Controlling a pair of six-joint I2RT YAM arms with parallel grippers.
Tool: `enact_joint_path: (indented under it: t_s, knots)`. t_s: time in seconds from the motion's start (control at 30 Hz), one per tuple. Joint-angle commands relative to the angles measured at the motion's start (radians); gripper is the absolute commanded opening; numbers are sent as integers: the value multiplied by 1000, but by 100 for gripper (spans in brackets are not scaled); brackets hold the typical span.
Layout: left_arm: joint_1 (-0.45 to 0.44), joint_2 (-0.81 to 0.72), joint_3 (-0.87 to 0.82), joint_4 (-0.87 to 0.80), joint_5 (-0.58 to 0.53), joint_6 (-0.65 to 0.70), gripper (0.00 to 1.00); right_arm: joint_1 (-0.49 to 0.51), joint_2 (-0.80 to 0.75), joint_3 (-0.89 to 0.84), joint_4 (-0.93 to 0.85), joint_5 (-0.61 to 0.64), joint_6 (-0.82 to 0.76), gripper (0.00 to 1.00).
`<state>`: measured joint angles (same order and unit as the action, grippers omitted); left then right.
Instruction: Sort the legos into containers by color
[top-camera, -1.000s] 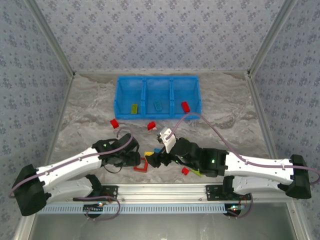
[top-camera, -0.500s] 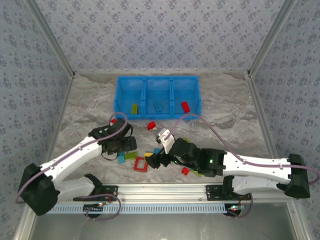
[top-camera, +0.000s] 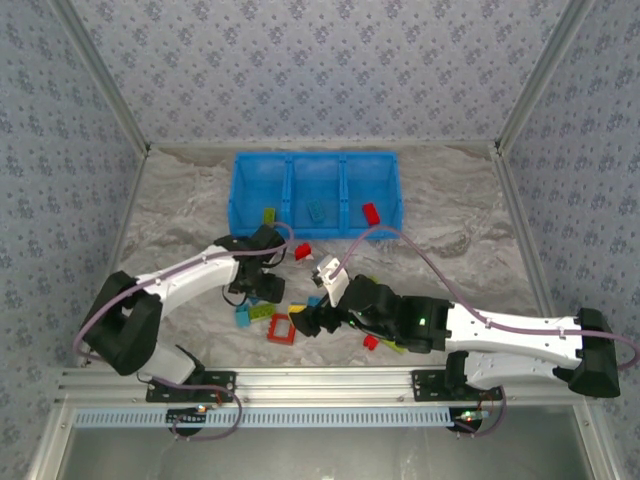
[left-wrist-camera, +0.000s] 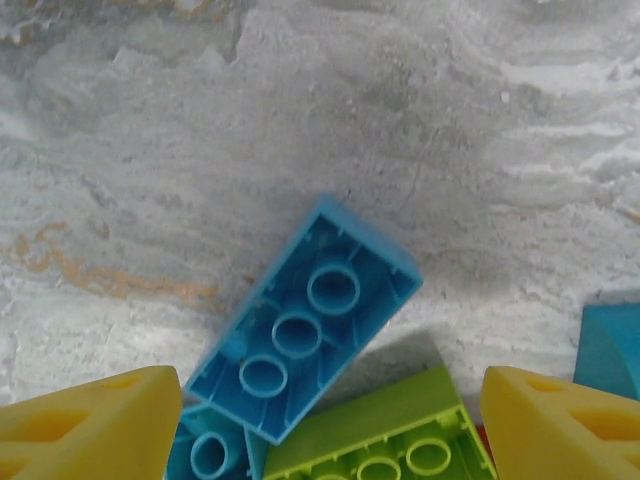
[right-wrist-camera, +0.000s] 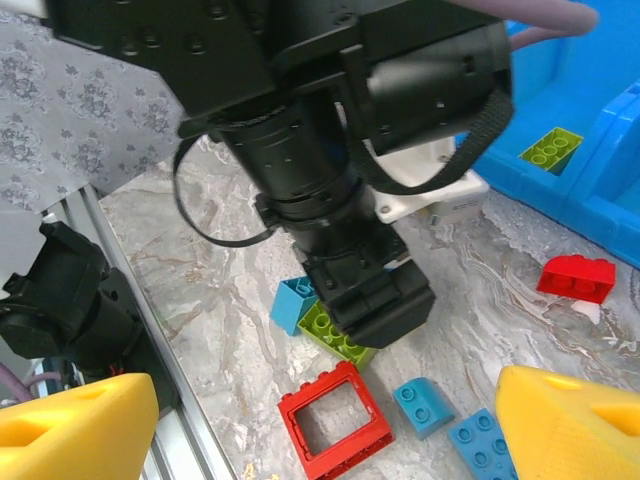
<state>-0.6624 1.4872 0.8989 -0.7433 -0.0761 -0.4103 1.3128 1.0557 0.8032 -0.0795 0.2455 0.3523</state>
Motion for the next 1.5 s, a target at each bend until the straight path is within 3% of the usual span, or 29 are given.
enact_joint_path:
  t_s: [0.0,0.3,0.57,0.8,0.97,1.17,1.47]
  knots:
    - [6,31,18,25,-25,23,78,-4,-6,-18,4,-9,22,90]
    - [18,63,-17,59,-80,21,69,-7,-10,-25,14,-16,23,90]
    - [20,117,-9,107,-83,10,52,-6,-13,-30,15,-18,31,89]
    - [20,99,-10,113,-103,7,36,-8,-9,-29,19,-20,32,89]
    - [18,36,30,76,-122,-12,33,-9,-10,-8,4,-3,15,89]
    - [16,-26,278,-22,-45,-41,33,-69,-15,111,-106,158,-12,89]
    - [17,267,785,-109,-33,-3,32,-225,79,261,-106,225,-65,89]
